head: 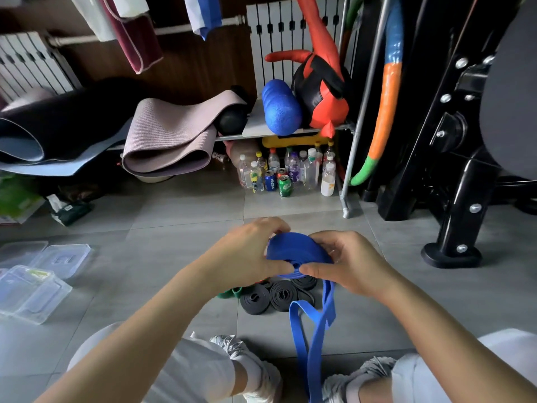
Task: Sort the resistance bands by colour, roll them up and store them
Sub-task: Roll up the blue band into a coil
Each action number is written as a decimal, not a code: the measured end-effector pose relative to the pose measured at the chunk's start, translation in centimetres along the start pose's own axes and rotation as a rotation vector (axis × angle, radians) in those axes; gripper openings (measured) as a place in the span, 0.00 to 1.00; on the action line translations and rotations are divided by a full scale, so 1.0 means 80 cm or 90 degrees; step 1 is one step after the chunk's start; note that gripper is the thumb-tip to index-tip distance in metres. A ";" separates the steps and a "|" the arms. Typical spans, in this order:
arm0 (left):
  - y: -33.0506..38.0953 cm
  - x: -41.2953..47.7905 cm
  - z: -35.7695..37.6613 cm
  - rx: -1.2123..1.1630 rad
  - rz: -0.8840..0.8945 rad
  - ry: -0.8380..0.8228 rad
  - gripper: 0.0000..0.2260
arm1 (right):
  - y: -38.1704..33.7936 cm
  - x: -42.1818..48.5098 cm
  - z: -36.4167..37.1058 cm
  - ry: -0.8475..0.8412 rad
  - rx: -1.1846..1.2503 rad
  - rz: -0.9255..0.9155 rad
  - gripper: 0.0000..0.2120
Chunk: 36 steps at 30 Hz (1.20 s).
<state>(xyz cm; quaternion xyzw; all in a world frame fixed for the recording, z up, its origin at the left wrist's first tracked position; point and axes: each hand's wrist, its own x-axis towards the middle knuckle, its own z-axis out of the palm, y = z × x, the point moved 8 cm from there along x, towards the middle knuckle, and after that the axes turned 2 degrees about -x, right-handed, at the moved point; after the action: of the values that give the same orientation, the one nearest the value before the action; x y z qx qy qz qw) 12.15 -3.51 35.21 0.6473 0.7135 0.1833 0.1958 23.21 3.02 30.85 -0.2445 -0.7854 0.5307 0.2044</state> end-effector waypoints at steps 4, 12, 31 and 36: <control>0.015 0.005 0.004 0.062 0.036 0.001 0.19 | -0.011 0.001 0.000 0.012 -0.074 -0.018 0.11; -0.008 0.000 -0.024 -0.526 0.002 0.127 0.16 | -0.007 -0.009 -0.012 0.046 0.102 -0.051 0.16; 0.019 0.017 -0.021 0.044 0.037 0.007 0.17 | 0.001 0.001 -0.005 0.014 -0.042 0.014 0.16; 0.009 0.022 -0.021 -0.077 0.001 0.045 0.14 | 0.001 -0.001 -0.023 0.064 -0.072 0.008 0.16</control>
<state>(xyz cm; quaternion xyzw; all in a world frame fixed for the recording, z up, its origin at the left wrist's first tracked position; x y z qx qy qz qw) 11.77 -1.69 36.97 0.6279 0.7073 0.2490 0.2088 24.35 4.33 31.43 -0.2869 -0.8012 0.4738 0.2264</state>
